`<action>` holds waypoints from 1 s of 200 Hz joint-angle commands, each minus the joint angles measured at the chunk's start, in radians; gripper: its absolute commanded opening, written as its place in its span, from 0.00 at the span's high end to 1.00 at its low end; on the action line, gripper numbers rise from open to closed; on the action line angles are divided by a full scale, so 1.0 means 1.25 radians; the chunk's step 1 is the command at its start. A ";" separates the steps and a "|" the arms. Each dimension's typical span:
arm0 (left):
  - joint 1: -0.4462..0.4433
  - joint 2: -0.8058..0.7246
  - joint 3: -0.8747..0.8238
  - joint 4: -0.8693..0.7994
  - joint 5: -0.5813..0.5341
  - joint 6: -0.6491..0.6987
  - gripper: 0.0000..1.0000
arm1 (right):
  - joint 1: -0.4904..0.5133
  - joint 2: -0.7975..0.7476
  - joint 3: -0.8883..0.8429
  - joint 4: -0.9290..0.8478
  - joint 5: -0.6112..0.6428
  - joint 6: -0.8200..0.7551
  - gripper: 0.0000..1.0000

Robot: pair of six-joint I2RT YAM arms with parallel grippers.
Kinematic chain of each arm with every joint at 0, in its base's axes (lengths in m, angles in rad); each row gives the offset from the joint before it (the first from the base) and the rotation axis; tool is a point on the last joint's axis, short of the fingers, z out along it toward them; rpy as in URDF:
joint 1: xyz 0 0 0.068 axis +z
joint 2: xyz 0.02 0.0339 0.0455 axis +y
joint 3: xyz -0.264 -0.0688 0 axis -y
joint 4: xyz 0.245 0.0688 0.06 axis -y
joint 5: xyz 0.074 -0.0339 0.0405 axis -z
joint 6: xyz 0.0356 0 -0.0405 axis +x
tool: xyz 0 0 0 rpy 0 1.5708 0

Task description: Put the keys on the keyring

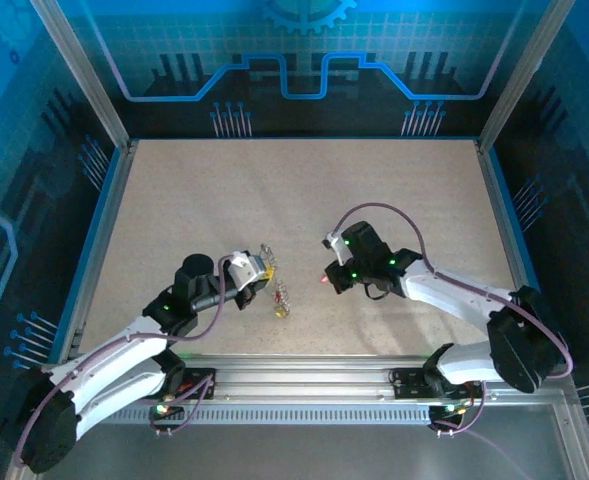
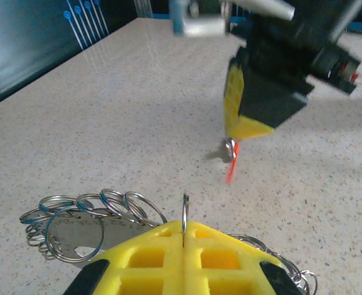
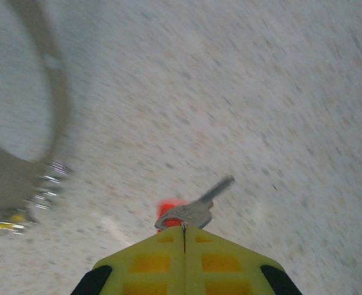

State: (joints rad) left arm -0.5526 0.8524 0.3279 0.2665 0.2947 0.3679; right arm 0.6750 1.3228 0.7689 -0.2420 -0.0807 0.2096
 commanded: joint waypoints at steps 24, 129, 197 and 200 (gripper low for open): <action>0.002 0.039 0.025 0.061 0.058 0.033 1.00 | 0.024 -0.016 -0.005 0.130 -0.171 -0.050 1.00; 0.001 0.029 0.027 0.066 0.067 0.039 1.00 | 0.097 -0.011 0.054 0.210 -0.193 -0.015 1.00; 0.002 0.047 0.038 0.087 0.027 -0.041 1.00 | 0.126 0.043 0.097 0.181 -0.167 -0.033 1.00; 0.002 0.047 0.038 0.089 0.027 -0.043 1.00 | 0.128 0.045 0.106 0.179 -0.161 -0.033 1.00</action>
State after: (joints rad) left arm -0.5526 0.9092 0.3286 0.3054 0.3389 0.3683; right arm 0.8127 1.3529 0.8532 -0.0135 -0.2962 0.1753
